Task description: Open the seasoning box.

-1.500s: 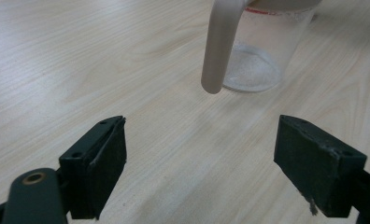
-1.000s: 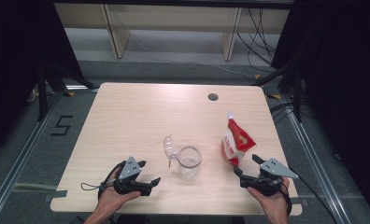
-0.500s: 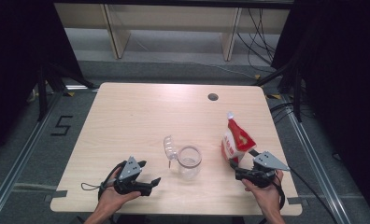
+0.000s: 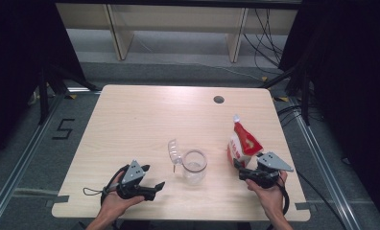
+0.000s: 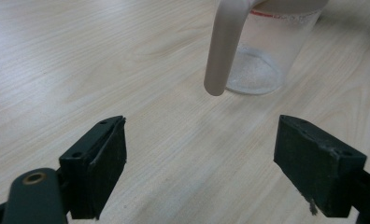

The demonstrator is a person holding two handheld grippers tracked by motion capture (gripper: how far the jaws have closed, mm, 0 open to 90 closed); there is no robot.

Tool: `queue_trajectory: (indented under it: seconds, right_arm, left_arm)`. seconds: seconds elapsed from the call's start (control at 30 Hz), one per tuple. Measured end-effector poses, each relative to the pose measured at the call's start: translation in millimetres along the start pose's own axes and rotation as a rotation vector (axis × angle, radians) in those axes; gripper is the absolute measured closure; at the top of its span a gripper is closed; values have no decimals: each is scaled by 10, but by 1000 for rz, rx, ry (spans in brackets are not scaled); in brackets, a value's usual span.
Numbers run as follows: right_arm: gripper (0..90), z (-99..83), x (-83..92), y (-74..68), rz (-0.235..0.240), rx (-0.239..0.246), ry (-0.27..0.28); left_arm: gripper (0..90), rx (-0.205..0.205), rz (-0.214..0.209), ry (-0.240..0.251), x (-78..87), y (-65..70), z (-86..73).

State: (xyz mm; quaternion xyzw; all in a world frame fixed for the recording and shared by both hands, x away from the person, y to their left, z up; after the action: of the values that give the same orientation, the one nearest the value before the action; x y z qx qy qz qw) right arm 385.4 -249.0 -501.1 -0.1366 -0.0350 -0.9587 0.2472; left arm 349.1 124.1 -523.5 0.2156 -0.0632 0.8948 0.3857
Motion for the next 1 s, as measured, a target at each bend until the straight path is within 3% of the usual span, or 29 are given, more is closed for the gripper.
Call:
queue_trajectory:
  seconds: [0.03, 0.13, 0.2, 0.23, 0.27, 0.33, 0.37, 0.4, 0.5, 0.67, 0.77, 0.8, 0.83, 0.9, 0.93, 0.97, 1.0]
  right_arm:
    - [176, -3, -3, -17, 4, -19, -2]
    - [184, -7, -24, -5, 18, 13, -7]
    - [188, -12, -27, -20, 2, 6, -11]
    - [188, -1, -46, 12, 6, 50, 6]
    - [189, -8, -36, -18, 0, -9, -9]
    - [189, -9, -56, -19, -12, -14, 8]
    - [189, -6, -52, -21, 4, -15, -3]
    - [189, -1, -66, 3, 1, 20, 5]
    - [188, 1, -84, -21, -10, -9, 6]
    - [192, -1, -129, -16, -3, 6, 18]
    - [198, -6, -144, -22, -10, -31, 21]
    - [200, -3, -152, 15, -14, 11, 27]
    - [201, -7, -148, -3, -19, -17, 22]
    - [203, -9, -158, 2, -18, -16, 24]
    - [203, -2, -169, 33, -16, 25, 39]
    - [204, -10, -156, -3, -20, -32, 21]
    - [205, -9, -158, -2, -20, -32, 22]
  left_arm:
    - [167, -8, -5, 0, -2, -1, 2]
    - [168, -8, -2, 1, 0, -3, 3]
    - [168, -11, -2, 0, 0, -9, 3]
    - [167, -6, 2, -2, 0, -8, 1]
    - [168, -3, 3, -2, 0, -7, 1]
    - [168, -4, 2, -1, 0, -5, 1]
    - [168, -4, 2, -1, -1, -5, 1]
    - [167, -4, 3, -3, -1, -7, 1]
    - [168, -4, 3, -2, -1, -6, 1]
    - [167, -4, 2, -2, -2, -7, 2]
    - [167, -5, 2, -2, -1, -7, 2]
    - [167, -4, 2, -2, -2, -6, 1]
    - [168, 1, 2, 1, -6, -2, 2]
    - [168, -1, -5, 1, -8, -3, 2]
    - [168, 8, -4, 1, -10, 2, -1]
    - [168, 4, -6, 1, -10, 0, 0]
    - [168, -20, -2, -18, -1, -20, -4]
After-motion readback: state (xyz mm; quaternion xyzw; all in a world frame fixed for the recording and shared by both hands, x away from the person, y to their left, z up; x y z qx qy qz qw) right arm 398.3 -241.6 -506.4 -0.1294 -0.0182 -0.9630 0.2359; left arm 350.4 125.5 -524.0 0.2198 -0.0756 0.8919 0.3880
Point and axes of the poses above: each handheld gripper's, and its own axes: x roughly backward along the jaws, z roughly out of its top, y roughly to its right, the point moved 4 cm from there along -x, roughly forward along the jaws, and after that the axes turned 5 degrees about y, right-handed, at the moved point
